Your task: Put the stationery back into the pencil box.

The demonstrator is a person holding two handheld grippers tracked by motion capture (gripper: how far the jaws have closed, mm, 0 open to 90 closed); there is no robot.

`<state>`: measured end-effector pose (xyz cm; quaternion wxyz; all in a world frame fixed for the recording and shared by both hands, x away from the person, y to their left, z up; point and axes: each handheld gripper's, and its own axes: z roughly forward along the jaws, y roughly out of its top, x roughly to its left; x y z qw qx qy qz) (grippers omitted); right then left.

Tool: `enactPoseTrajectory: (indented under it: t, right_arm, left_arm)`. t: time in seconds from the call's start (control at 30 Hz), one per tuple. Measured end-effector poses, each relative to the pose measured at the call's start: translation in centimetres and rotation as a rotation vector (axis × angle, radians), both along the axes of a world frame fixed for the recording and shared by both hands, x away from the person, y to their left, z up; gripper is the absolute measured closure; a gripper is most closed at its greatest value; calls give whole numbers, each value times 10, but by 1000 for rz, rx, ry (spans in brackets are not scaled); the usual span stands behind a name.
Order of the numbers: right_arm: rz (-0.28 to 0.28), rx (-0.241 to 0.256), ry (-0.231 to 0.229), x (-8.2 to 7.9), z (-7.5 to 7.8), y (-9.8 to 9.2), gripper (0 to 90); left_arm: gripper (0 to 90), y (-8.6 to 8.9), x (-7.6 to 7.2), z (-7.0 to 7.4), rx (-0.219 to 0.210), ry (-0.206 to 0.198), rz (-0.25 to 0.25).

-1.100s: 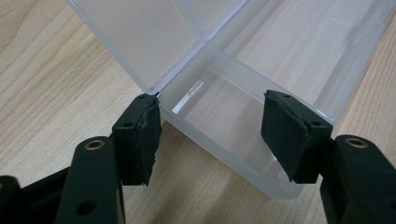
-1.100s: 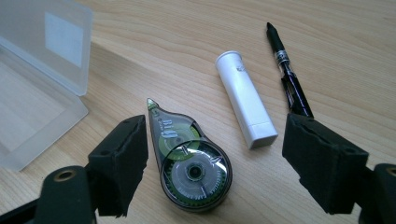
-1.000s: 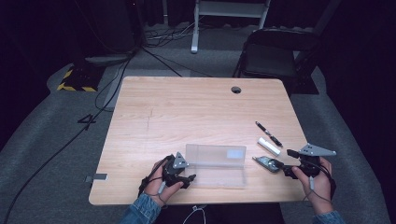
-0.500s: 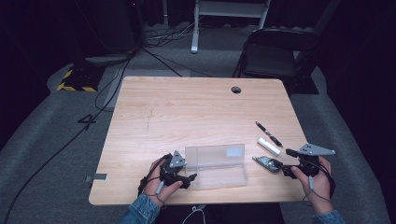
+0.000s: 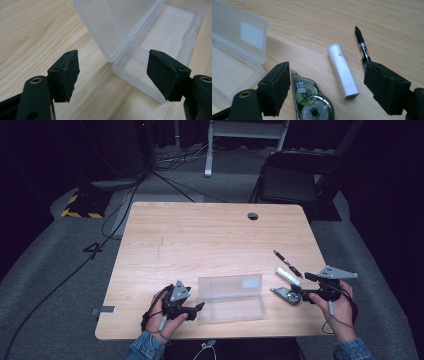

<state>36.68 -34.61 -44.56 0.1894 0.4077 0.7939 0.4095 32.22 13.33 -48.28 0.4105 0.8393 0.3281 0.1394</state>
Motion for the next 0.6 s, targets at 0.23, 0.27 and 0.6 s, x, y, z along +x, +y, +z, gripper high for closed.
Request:
enactPoseTrajectory:
  t: [0.23,0.27,0.6]
  right_arm:
    - [-6,-2,5,14,6,0,365]
    - [1,-8,10,16,7,0,410]
    - [31,-57,75,51,14,5,680]
  left_arm:
    - [277,18,-8,-2,28,24,65]
    - [282,21,-10,-3,38,28,81]
    - [301,53,-17,-16,74,79,221]
